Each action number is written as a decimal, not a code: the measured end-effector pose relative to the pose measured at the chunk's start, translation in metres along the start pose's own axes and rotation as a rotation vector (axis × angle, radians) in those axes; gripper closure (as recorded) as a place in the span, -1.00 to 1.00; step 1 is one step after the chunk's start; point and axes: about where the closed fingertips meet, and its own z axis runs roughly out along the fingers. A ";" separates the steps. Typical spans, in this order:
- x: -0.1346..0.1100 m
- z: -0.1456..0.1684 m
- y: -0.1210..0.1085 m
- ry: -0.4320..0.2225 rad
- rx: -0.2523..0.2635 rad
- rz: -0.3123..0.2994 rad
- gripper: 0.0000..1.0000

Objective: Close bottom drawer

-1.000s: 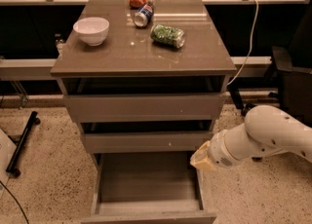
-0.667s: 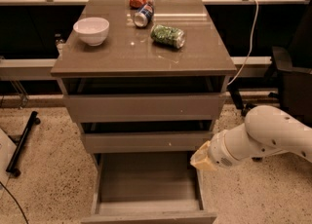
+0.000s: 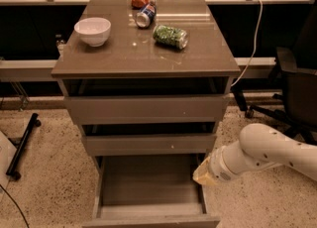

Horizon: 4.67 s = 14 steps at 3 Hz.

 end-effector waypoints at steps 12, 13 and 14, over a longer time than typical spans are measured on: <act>0.190 0.302 0.028 -0.031 -0.180 0.506 1.00; 0.207 0.312 0.018 -0.088 -0.132 0.588 1.00; 0.207 0.312 0.018 -0.088 -0.132 0.588 1.00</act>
Offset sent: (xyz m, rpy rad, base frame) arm -0.0004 -0.0089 -0.0374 0.0793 0.0379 -0.0198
